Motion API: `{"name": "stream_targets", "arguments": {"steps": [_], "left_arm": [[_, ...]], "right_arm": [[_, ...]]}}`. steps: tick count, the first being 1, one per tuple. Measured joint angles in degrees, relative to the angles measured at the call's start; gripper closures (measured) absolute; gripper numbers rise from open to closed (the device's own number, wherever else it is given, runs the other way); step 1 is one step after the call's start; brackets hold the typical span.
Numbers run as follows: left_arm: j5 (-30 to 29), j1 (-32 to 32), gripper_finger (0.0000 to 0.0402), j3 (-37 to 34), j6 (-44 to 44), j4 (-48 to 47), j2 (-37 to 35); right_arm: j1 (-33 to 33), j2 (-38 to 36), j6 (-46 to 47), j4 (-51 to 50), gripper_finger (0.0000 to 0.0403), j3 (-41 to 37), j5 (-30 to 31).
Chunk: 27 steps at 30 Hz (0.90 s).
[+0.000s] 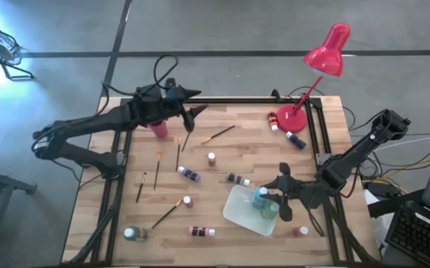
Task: Pick & Place Paint Supplies
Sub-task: Put the light blue paint bottle into the white bin
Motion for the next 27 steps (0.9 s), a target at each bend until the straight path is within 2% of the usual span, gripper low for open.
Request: {"name": "stream_targets", "arguments": {"steps": [27], "left_arm": [[0.04, 0.4, 0.0131, 0.0, -2.62, 0.0, -1.45]], "right_arm": [[-0.04, -0.02, 0.56, 6.45, 0.0283, -5.34, -4.61]]}}
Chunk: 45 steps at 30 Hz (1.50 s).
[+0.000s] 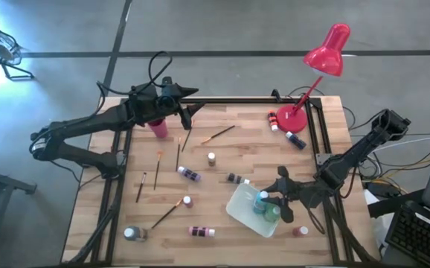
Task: Pick & Place Paint Supplies
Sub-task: Put the light blue paint bottle into the white bin, then put the silver paintbrush into the pink cup
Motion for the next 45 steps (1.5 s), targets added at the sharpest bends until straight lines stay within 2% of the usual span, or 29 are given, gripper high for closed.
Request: {"name": "stream_targets", "arguments": {"steps": [22, 30, 42, 45], "left_arm": [[0.07, 0.0, 0.0131, 0.0, -0.17, 0.0, 0.0], [0.24, 0.0, 0.0131, 0.0, -0.15, 0.0, 0.02], [0.39, 0.01, 0.0131, 0.0, 1.26, -0.15, -0.12], [0.79, 0.02, 0.0131, 1.27, 1.49, -4.97, -1.14]], "right_arm": [[0.0, -0.04, -3.44, -1.31, 0.029, 0.07, 0.94], [0.0, -0.09, -3.77, -2.5, 0.0251, 0.88, -0.59], [0.0, -0.09, -4.14, -16.97, 0.0208, 11.74, -0.38], [0.0, -0.09, -5.84, -19.93, 0.0205, 15.43, 0.63]]}}
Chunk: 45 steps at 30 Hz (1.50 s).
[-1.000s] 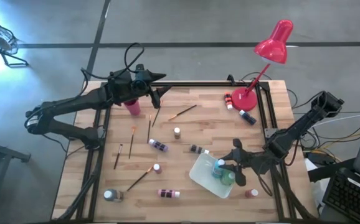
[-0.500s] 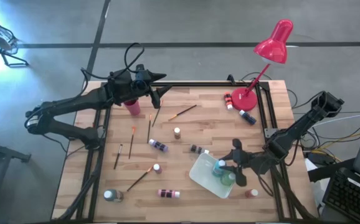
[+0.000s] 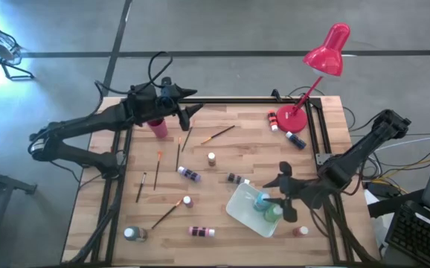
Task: Pick & Place Paint Supplies
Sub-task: Put the silver paintbrush into the pink cup
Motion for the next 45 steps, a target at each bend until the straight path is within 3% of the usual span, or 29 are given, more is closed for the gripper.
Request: {"name": "stream_targets", "arguments": {"steps": [7, 12, 20, 26, 29, 35, 40, 45], "left_arm": [[-0.01, -2.03, 0.0131, 9.11, -2.21, -26.12, -1.85], [-0.39, -7.71, 0.0131, 14.68, -4.91, -42.33, -1.58], [-10.32, -20.99, 0.0131, 16.51, -15.9, -59.62, -1.17], [-11.25, -29.59, 0.0131, 16.29, -30.45, -68.83, -0.29], [-15.53, -31.91, 0.0131, 15.84, -38.19, -71.61, 0.69], [-24.42, -30.65, 0.0131, 14.07, -43.57, -72.98, 3.21], [-21.47, -28.01, 0.0131, 10.99, -46.52, -74.03, 4.62], [-20.23, -26.24, 0.0131, 5.93, -56.45, -79.11, 3.8]], "right_arm": [[-0.11, -0.04, -0.73, -10.34, 0.0217, 8.91, 0.89], [-0.17, -0.04, -0.49, -19.71, 0.0225, 14.23, 7.06], [-1.2, -0.04, 3.76, -29.0, 0.0213, 19.57, 13.63], [-4.7, -0.06, 5.49, -32.1, 0.0204, 20.84, 13.75], [-6.98, -0.07, 5.49, -32.11, 0.0208, 20.76, 13.67], [-11.81, -0.04, 5.52, -32.44, 0.0224, 19.94, 9.7], [-14.14, -0.04, 5.28, -32.53, 0.0236, 19.06, 6.85], [-16.12, -0.04, 3.79, -32.53, 0.0243, 18.3, 6.02]]}}
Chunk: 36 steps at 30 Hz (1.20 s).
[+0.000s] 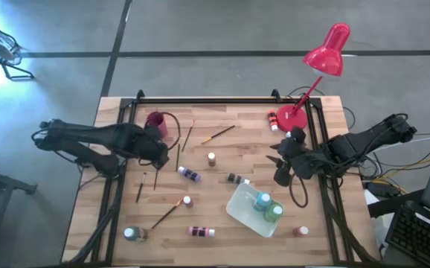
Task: Pick & Place Paint Supplies
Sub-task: Put the silver paintbrush into the pink cup
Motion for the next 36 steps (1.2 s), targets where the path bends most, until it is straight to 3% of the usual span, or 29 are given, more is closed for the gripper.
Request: {"name": "stream_targets", "arguments": {"steps": [8, 16, 18, 22, 29, 36], "left_arm": [[8.18, 0.52, 0.0131, -12.5, -14.14, -1.97, -3.67], [15.37, 0.57, 0.0131, -24.78, -19.33, 6.11, -7.46], [16.55, 0.81, 0.0133, -24.65, -20.06, 6.27, -7.4], [15.85, 1.09, 0.0143, -24.52, -17.65, 7.08, -7.17], [16.64, 4.59, 0.0172, -24.69, -3.74, 8.87, -6.46], [24.98, 12.07, 0.0181, -27.93, -1.22, 19.71, -5.25]], "right_arm": [[-2.27, 0.0, -4.49, 0.98, 0.0252, -1.37, 0.02], [-5.17, 0.0, -5.92, 0.81, 0.0247, -3.75, 0.04], [-5.62, 0.0, -6.16, 0.92, 0.0241, -4.0, 0.0], [-6.22, 0.0, -6.29, 0.87, 0.023, -4.36, 0.05], [-6.56, 0.0, -7.0, 1.73, 0.0219, -4.37, 0.07], [-6.54, 0.0, -7.79, 3.85, 0.0226, -4.37, -0.2]]}}
